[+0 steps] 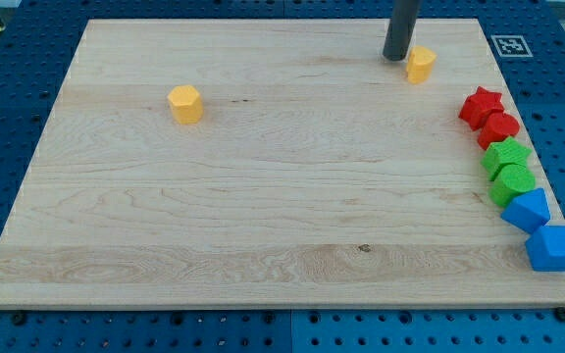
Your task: Move the yellow heart to the top of the red star
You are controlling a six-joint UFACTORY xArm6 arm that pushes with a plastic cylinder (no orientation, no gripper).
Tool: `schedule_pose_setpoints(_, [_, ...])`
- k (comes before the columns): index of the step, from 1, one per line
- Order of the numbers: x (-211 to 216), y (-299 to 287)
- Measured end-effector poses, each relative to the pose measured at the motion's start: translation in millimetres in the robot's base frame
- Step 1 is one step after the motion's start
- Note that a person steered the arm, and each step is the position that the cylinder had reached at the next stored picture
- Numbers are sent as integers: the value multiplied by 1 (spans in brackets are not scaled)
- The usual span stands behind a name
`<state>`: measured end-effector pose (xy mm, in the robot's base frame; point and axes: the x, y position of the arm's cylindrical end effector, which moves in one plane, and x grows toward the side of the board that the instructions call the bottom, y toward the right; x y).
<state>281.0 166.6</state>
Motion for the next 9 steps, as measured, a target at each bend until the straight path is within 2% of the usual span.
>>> schedule_pose_setpoints(1, [28, 18])
schedule_pose_setpoints(6, [46, 61])
schedule_pose_setpoints(9, [46, 61])
